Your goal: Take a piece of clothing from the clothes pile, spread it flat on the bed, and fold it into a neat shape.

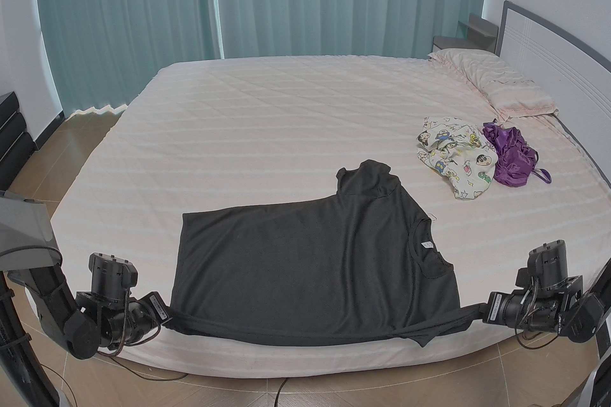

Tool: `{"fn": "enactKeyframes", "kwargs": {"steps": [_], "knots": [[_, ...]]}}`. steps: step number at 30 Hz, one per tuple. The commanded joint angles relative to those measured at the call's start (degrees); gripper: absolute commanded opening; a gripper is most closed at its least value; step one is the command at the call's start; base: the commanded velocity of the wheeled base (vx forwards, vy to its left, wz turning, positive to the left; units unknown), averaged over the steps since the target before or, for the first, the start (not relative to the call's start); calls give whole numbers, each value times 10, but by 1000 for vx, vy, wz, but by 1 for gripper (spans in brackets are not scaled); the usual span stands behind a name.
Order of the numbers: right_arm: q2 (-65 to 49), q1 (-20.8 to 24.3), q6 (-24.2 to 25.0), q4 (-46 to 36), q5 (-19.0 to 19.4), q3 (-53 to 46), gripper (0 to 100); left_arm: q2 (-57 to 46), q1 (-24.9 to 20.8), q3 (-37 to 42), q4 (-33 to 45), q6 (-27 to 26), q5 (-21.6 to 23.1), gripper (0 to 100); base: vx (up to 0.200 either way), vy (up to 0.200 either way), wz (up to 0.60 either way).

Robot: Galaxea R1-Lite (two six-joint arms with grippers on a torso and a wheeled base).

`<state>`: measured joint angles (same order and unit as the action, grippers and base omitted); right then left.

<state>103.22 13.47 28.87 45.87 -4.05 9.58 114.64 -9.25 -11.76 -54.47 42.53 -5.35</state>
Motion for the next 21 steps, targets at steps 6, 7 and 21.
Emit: {"fn": "enactKeyframes", "kwargs": {"steps": [6, 7, 21], "knots": [[27, -1, 0, -2, 0, 87, 0, 24, 20, -58, 1, 0, -2, 0, 0, 0, 0], [30, -1, -1, -6, 0, 97, 0, 27, 22, -63, 1, 0, -1, 0, 0, 0, 0], [91, -6, -2, -91, 1, 248, 0, 66, 36, -184, 81, 0, 0, 0, 0, 0, 0]]}}
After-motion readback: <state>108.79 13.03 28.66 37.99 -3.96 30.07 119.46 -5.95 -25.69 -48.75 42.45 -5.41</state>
